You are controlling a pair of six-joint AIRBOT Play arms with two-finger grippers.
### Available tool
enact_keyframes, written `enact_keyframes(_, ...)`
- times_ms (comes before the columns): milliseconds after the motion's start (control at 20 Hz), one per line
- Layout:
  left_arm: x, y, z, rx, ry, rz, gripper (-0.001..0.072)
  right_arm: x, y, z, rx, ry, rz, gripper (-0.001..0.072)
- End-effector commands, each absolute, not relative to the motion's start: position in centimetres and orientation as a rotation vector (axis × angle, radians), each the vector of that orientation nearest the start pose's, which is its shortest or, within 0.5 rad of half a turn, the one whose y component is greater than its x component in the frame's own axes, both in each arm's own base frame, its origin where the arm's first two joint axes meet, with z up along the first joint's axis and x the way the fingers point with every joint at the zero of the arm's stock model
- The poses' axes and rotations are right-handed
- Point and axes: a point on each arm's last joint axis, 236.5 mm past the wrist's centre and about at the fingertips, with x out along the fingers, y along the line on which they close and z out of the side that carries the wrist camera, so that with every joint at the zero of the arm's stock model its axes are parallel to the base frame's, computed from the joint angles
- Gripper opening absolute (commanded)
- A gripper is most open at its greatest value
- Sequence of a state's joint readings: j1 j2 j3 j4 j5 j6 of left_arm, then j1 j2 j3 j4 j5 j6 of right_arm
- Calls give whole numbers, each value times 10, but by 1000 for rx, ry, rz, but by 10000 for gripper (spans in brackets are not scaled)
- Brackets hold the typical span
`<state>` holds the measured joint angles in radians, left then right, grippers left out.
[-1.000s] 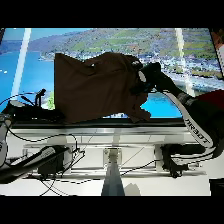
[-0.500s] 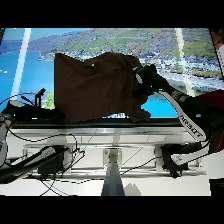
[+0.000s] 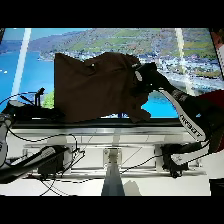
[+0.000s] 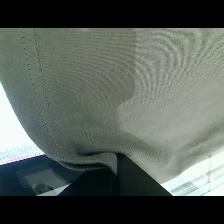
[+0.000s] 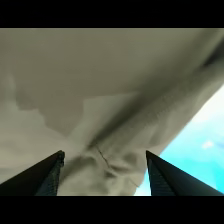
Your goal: Fold the clothes and pants, and hang the long-sleeved shirts on hangers.
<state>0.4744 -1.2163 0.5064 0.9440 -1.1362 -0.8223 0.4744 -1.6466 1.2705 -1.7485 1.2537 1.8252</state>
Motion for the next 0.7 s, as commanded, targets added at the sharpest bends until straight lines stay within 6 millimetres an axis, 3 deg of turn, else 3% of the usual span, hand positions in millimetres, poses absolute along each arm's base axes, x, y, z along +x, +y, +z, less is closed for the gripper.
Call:
enact_keyframes(0, 228, -25, -115, -512, 1436, -397, 12, 361, 145, -97, -315, 1531, 77, 589)
enact_keyframes(100, 228, -25, -115, -512, 1436, -397, 12, 358, 138, -103, -329, 1555, 39, 584)
enact_keyframes(200, 228, -25, -115, -512, 1436, -397, 12, 357, 128, -106, -370, 1569, 10, 498)
enact_keyframes(400, 228, -25, -115, -512, 1436, -397, 12, 356, 107, -102, -429, 1586, -44, 476)
enact_keyframes(500, 228, -25, -115, -512, 1435, -396, 12, 353, 96, -100, -445, 1609, -74, 395)
enact_keyframes(650, 228, -25, -115, -512, 1435, -396, 12, 346, 75, -96, -443, 1658, -131, 383)
